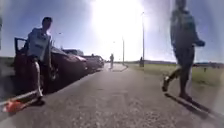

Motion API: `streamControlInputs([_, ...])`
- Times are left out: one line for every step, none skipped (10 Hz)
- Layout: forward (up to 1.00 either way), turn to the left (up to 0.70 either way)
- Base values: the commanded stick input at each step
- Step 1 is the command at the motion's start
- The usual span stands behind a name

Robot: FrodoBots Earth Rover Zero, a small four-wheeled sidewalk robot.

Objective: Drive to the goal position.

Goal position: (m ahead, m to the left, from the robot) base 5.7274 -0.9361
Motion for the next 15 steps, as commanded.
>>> streamControlInputs([1.00, 0.00])
streamControlInputs([1.00, 0.00])
streamControlInputs([1.00, 0.00])
streamControlInputs([1.00, 0.00])
streamControlInputs([1.00, 0.00])
streamControlInputs([1.00, 0.00])
streamControlInputs([1.00, 0.00])
streamControlInputs([1.00, 0.00])
streamControlInputs([1.00, 0.00])
streamControlInputs([1.00, 0.00])
streamControlInputs([1.00, 0.00])
streamControlInputs([1.00, 0.00])
streamControlInputs([1.00, 0.00])
streamControlInputs([1.00, 0.00])
streamControlInputs([1.00, -0.34])
